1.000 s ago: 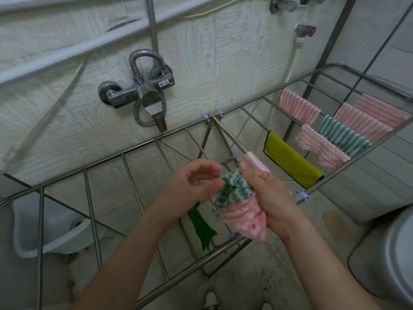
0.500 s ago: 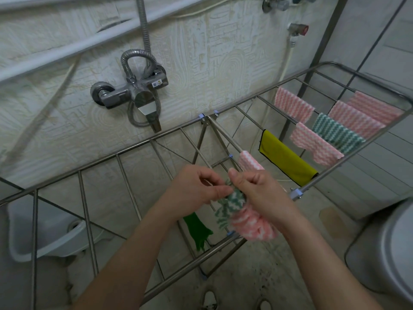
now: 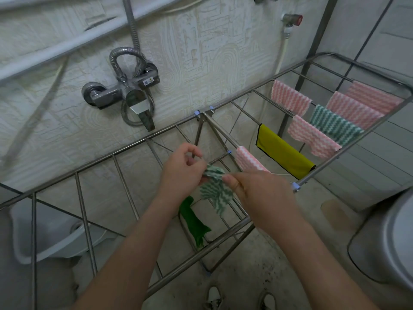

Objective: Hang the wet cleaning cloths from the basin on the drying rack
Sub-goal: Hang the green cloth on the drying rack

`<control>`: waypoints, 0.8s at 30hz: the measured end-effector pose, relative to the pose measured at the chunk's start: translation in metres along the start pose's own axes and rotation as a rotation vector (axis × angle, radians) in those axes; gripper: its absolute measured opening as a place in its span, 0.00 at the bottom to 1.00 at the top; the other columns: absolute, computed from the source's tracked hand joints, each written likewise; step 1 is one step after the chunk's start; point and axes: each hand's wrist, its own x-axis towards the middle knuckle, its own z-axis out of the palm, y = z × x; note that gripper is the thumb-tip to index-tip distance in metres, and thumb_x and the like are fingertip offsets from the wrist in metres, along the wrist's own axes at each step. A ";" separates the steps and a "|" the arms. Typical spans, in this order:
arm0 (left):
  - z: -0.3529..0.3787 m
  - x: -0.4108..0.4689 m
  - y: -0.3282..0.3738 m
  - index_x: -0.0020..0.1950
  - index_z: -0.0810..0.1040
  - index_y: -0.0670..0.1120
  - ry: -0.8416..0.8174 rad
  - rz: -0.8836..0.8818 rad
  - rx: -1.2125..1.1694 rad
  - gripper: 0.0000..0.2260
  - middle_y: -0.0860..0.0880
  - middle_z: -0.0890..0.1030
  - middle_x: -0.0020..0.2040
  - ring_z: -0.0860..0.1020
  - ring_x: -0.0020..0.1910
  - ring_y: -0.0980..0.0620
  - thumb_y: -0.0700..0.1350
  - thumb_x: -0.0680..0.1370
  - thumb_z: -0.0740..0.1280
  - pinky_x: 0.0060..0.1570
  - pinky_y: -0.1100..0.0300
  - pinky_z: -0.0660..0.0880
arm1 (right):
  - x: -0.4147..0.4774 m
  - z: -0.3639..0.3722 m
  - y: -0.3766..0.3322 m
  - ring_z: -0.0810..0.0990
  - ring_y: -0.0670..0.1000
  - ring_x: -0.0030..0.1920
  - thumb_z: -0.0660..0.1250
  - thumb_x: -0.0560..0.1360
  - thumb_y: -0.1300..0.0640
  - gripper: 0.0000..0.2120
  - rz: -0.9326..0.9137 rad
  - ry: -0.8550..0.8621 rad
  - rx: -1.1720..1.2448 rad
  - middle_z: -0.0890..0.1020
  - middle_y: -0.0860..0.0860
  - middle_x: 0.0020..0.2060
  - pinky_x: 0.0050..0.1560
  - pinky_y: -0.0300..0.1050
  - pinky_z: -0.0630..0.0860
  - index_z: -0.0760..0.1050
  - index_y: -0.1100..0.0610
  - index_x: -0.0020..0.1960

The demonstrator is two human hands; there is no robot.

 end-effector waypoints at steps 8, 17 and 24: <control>0.011 0.019 -0.024 0.49 0.77 0.44 0.147 -0.139 -0.009 0.07 0.47 0.78 0.34 0.75 0.27 0.54 0.41 0.79 0.60 0.27 0.63 0.71 | -0.006 0.013 0.006 0.77 0.47 0.36 0.48 0.78 0.37 0.26 -0.064 0.073 0.208 0.77 0.46 0.49 0.31 0.42 0.73 0.81 0.47 0.54; 0.010 -0.018 -0.032 0.58 0.78 0.50 -0.717 0.046 -0.043 0.10 0.55 0.82 0.54 0.79 0.55 0.57 0.43 0.76 0.67 0.55 0.59 0.77 | -0.005 0.022 0.020 0.78 0.56 0.30 0.58 0.77 0.39 0.26 0.161 -0.025 0.687 0.79 0.57 0.28 0.34 0.52 0.77 0.80 0.59 0.40; 0.018 -0.012 -0.074 0.46 0.80 0.51 -0.404 0.146 0.417 0.06 0.52 0.81 0.41 0.80 0.42 0.53 0.42 0.77 0.65 0.47 0.50 0.79 | -0.002 0.022 0.021 0.69 0.46 0.24 0.57 0.78 0.42 0.26 0.131 0.065 0.528 0.71 0.48 0.20 0.27 0.40 0.62 0.74 0.60 0.32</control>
